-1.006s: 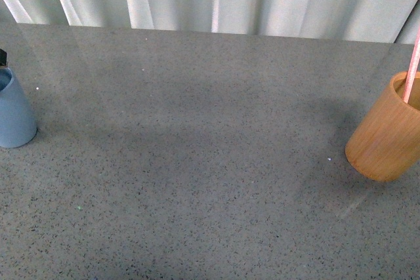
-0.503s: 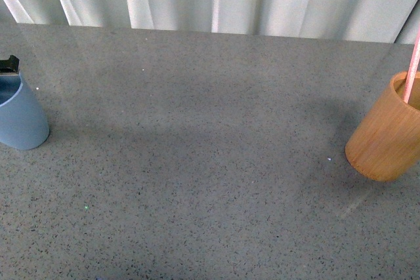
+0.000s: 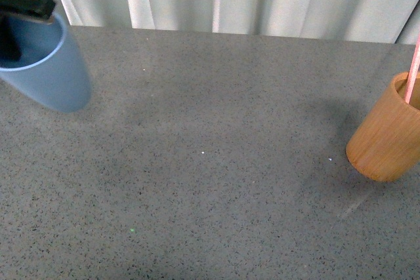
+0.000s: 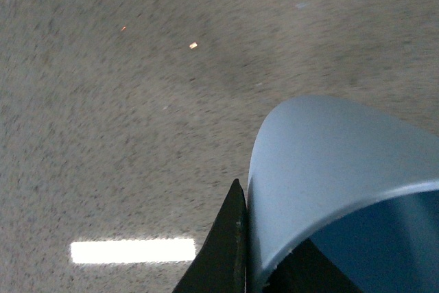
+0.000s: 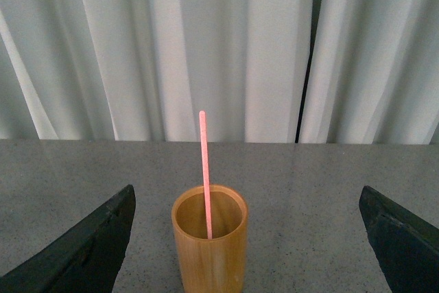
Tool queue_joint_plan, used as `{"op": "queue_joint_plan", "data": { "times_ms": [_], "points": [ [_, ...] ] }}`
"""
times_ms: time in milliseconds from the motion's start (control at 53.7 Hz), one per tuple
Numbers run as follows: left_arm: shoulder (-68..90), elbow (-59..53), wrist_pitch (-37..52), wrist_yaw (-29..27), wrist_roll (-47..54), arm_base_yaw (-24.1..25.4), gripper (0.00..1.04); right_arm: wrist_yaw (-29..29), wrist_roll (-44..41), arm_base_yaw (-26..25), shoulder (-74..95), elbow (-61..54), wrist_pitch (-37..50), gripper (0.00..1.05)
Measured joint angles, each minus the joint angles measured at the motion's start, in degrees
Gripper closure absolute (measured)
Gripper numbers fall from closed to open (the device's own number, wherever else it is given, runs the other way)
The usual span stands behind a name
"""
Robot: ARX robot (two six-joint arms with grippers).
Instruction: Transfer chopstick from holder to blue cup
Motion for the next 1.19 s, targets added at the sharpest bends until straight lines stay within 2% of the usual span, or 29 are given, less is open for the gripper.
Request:
{"op": "queue_joint_plan", "data": {
  "times_ms": [93,224,317,391,596,1193],
  "points": [
    [-0.42,2.6,-1.18,-0.74,-1.6,-8.02,1.01,0.0,0.0,0.0,0.0,0.0,0.0,0.1],
    [1.53,5.2,-1.7,-1.31,-3.58,-15.08,1.01,0.0,0.0,0.0,0.0,0.0,0.0,0.1],
    [6.05,7.82,-1.84,-2.08,-5.99,-22.18,1.01,0.0,0.0,0.0,0.0,0.0,0.0,0.1],
    [8.85,8.55,-1.75,-2.49,-7.23,-25.0,1.01,0.0,0.0,0.0,0.0,0.0,0.0,0.1],
    [14.47,9.51,-0.9,-2.93,-10.03,-28.11,1.01,0.0,0.0,0.0,0.0,0.0,0.0,0.1],
    [21.7,11.93,2.99,-2.36,-14.29,-30.34,1.01,0.0,0.0,0.0,0.0,0.0,0.0,0.1]
  ]
}}
